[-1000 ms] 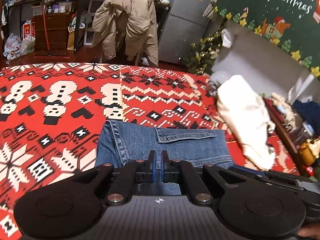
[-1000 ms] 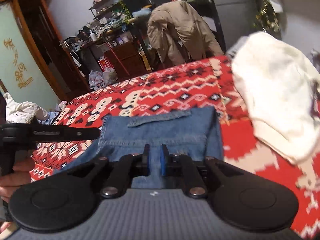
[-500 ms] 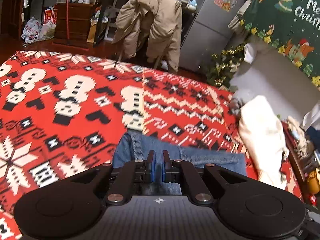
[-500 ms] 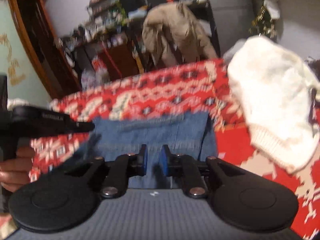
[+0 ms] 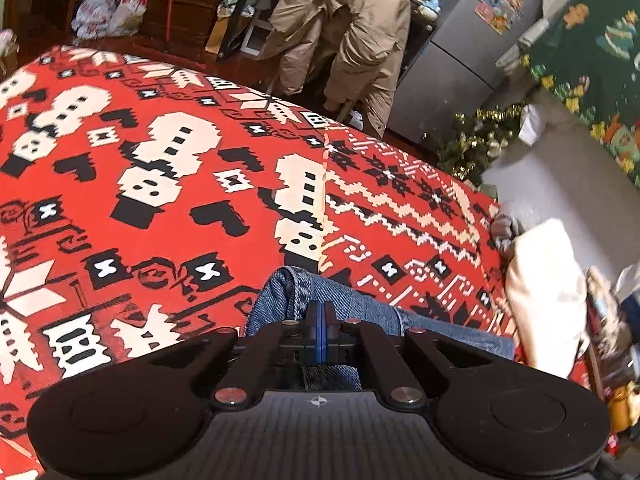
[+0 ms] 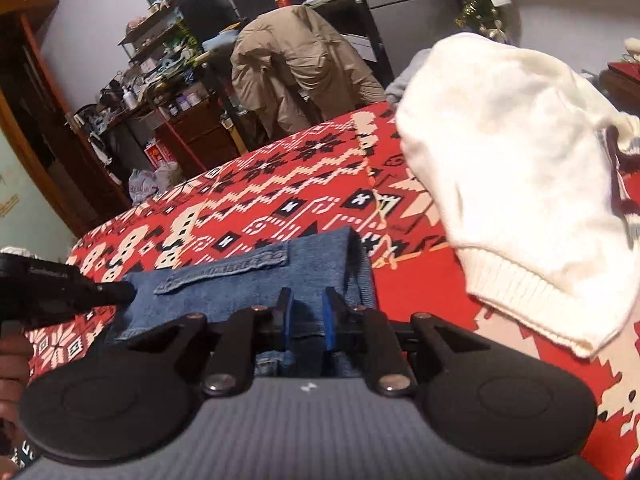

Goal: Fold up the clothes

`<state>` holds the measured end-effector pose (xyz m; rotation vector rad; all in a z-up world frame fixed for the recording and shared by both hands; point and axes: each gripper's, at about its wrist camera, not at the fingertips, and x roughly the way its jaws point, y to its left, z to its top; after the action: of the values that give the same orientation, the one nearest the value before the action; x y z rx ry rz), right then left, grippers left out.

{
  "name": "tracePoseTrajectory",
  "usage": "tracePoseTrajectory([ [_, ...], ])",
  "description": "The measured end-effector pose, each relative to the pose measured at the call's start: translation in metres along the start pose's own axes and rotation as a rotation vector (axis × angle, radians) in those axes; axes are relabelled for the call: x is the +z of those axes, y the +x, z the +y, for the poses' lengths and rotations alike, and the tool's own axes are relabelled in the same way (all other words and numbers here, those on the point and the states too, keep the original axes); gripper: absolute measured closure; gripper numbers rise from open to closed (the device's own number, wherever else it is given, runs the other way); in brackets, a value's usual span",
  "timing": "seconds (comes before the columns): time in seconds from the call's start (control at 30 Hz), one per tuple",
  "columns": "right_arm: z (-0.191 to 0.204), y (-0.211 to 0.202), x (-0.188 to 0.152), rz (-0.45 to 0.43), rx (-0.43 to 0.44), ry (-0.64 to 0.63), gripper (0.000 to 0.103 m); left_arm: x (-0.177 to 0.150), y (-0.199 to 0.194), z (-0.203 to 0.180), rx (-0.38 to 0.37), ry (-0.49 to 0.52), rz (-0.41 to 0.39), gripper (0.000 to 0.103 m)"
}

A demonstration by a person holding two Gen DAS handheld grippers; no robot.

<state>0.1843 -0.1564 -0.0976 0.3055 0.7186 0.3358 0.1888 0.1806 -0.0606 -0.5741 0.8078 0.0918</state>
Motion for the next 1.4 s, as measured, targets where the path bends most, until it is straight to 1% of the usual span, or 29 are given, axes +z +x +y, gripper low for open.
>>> tracePoseTrajectory([
  [0.07, -0.001, 0.001, -0.002, -0.004, 0.001, -0.002, 0.087, 0.003, -0.007, 0.01, 0.003, -0.064, -0.006, 0.1],
  [0.1, -0.001, 0.002, -0.002, -0.005, 0.001, 0.002, 0.086, 0.005, -0.01, 0.014, 0.004, -0.095, -0.009, 0.097],
  [0.13, -0.002, 0.002, -0.002, -0.005, 0.002, 0.006, 0.086, 0.007, -0.012, 0.021, -0.009, -0.13, -0.003, 0.096],
  [0.2, -0.002, 0.001, -0.003, -0.006, 0.005, 0.016, 0.085, 0.008, -0.012, 0.035, -0.073, -0.215, 0.037, 0.096],
  [0.23, -0.002, 0.001, -0.003, -0.007, 0.005, 0.018, 0.085, 0.008, -0.011, 0.038, -0.089, -0.234, 0.047, 0.096],
  [0.33, -0.001, 0.0, -0.004, -0.008, 0.006, 0.016, 0.085, 0.005, -0.006, 0.03, -0.064, -0.19, 0.067, 0.096],
  [0.4, -0.001, 0.0, -0.004, -0.008, 0.006, 0.019, 0.084, 0.0, 0.004, 0.025, 0.005, -0.138, 0.107, 0.097],
  [0.43, -0.001, 0.0, -0.004, -0.008, 0.006, 0.019, 0.084, -0.003, 0.005, 0.024, 0.031, -0.115, 0.105, 0.098],
  [0.47, -0.001, 0.0, -0.005, -0.009, 0.007, 0.019, 0.084, -0.005, 0.003, 0.023, 0.039, -0.101, 0.102, 0.098],
  [0.5, -0.001, 0.0, -0.005, -0.009, 0.008, 0.019, 0.084, -0.006, 0.001, 0.024, 0.047, -0.094, 0.108, 0.098],
  [0.53, -0.001, 0.0, -0.005, -0.009, 0.009, 0.019, 0.084, -0.007, -0.003, 0.026, 0.064, -0.087, 0.114, 0.1],
  [0.6, -0.001, 0.001, -0.005, -0.008, 0.009, 0.019, 0.084, -0.012, -0.013, 0.032, 0.107, -0.076, 0.126, 0.1],
  [0.73, 0.001, 0.0, -0.005, -0.008, 0.002, 0.013, 0.083, -0.017, -0.033, 0.048, 0.162, -0.089, 0.153, 0.1],
  [0.77, 0.002, -0.001, -0.005, -0.009, -0.001, 0.012, 0.083, -0.018, -0.039, 0.052, 0.165, -0.099, 0.155, 0.1],
  [0.8, 0.003, -0.003, -0.005, -0.01, -0.004, 0.011, 0.083, -0.019, -0.046, 0.054, 0.151, -0.109, 0.145, 0.097],
  [0.87, 0.004, -0.007, -0.005, -0.013, -0.011, 0.01, 0.08, -0.018, -0.061, 0.057, 0.097, -0.127, 0.106, 0.097],
  [0.93, 0.007, -0.013, -0.005, -0.015, -0.016, 0.008, 0.077, -0.019, -0.072, 0.055, 0.006, -0.141, 0.083, 0.097],
  [0.97, 0.009, -0.017, -0.005, -0.016, -0.014, 0.006, 0.077, -0.02, -0.075, 0.052, -0.039, -0.134, 0.081, 0.097],
  [1.03, 0.014, -0.024, -0.007, -0.015, -0.006, 0.0, 0.077, -0.023, -0.069, 0.041, -0.073, -0.098, 0.102, 0.097],
  [1.1, 0.018, -0.031, -0.01, -0.012, -0.005, -0.015, 0.077, -0.026, -0.052, 0.032, -0.056, -0.068, 0.154, 0.097],
  [1.13, 0.021, -0.034, -0.011, -0.009, -0.008, -0.027, 0.077, -0.029, -0.044, 0.029, -0.026, -0.052, 0.185, 0.097],
  [1.17, 0.022, -0.037, -0.013, -0.005, -0.012, -0.04, 0.077, -0.032, -0.037, 0.027, 0.025, -0.027, 0.219, 0.097],
  [1.2, 0.023, -0.041, -0.015, -0.002, -0.017, -0.049, 0.077, -0.035, -0.032, 0.028, 0.056, -0.011, 0.241, 0.101],
  [1.3, 0.022, -0.052, -0.018, 0.001, -0.035, -0.058, 0.076, -0.036, -0.04, 0.033, 0.068, -0.018, 0.253, 0.101],
  [1.4, 0.018, -0.063, -0.021, 0.006, -0.034, -0.037, 0.076, -0.042, -0.062, 0.038, 0.072, -0.014, 0.233, 0.1],
])
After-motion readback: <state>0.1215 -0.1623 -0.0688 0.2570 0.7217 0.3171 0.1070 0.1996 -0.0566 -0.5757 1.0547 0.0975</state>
